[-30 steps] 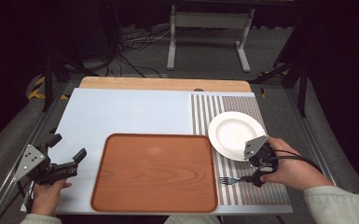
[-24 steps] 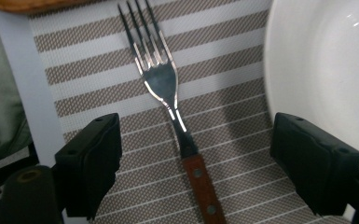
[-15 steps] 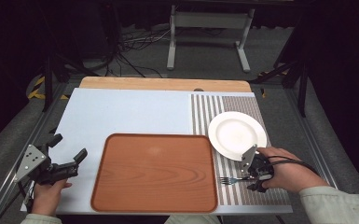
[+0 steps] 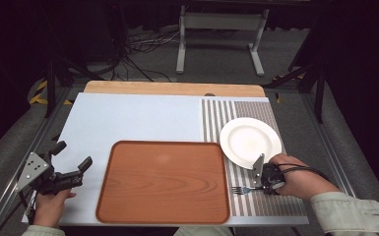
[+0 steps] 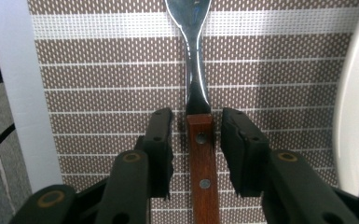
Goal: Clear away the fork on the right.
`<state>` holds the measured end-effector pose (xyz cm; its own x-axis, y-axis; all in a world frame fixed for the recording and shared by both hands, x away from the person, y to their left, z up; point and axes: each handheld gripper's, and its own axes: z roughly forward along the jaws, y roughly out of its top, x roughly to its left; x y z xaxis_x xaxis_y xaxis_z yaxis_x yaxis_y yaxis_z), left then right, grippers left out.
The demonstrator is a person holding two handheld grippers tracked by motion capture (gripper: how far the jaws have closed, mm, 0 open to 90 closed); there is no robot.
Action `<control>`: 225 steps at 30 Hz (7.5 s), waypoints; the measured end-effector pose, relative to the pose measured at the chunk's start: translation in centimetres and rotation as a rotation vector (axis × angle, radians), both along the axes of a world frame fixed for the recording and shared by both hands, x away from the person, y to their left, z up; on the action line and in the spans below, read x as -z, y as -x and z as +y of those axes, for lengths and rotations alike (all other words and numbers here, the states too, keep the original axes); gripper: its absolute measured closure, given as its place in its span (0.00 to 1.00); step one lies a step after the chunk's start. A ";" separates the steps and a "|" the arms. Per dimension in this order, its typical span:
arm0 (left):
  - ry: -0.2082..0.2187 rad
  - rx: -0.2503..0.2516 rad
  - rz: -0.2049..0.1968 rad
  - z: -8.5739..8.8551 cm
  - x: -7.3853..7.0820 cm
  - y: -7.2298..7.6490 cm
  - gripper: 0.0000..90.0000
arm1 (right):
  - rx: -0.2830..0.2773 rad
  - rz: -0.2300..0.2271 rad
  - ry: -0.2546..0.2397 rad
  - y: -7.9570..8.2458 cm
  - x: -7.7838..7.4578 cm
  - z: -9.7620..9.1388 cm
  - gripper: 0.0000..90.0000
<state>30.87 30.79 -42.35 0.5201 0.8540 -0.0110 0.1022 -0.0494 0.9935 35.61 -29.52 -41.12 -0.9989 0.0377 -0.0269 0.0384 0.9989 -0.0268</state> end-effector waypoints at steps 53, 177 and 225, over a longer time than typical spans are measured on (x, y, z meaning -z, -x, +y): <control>0.010 -0.003 -0.010 0.2 -0.2 0.1 0.00 | 0.155 -0.145 -0.233 0.3 -8.7 4.4 0.87; 0.016 -0.008 -0.025 0.5 -0.6 0.1 0.00 | 0.992 -0.020 -0.381 -2.3 -2.0 16.0 0.39; 0.027 0.006 -0.032 0.5 -0.7 0.2 0.00 | 0.416 -0.153 -0.631 -6.1 2.2 18.7 1.00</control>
<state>30.65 31.33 -41.69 0.5258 0.8504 -0.0170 0.0698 -0.0232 0.9973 41.74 -10.82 -43.31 -0.8862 0.4632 -0.0121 0.3715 0.7259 0.5789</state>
